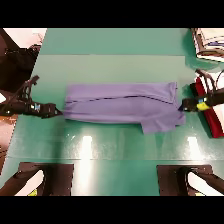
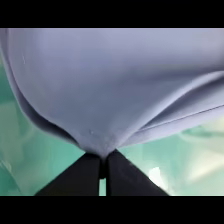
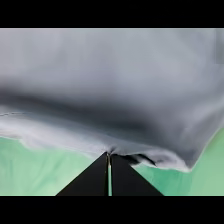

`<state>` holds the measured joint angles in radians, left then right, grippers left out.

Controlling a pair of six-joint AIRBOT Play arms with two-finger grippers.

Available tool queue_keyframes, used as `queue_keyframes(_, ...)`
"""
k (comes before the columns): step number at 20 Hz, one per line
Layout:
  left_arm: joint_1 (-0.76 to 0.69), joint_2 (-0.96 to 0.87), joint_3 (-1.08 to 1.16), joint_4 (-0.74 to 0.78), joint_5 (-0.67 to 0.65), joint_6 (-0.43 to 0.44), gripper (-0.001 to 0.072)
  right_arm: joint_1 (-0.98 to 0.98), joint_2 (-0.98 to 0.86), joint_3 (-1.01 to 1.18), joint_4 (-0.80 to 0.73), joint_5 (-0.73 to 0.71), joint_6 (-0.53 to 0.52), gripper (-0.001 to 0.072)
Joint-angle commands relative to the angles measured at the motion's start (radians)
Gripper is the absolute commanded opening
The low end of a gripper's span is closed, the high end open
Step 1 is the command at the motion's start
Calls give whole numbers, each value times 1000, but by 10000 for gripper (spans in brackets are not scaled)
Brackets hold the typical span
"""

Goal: Fold the shirts.

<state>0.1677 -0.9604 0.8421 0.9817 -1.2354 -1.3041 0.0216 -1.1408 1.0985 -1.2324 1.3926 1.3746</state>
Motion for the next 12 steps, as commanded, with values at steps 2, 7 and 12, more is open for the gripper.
queue_keyframes(2,0,-167,139,-38,163,-5,29,7,-207,238,0,-43,1,14)
queue_keyframes(7,0,-457,305,-149,243,6,30,8,-421,443,8,-65,2,14)
queue_keyframes(12,0,-636,412,-269,297,56,31,8,-604,615,11,-70,15,16)
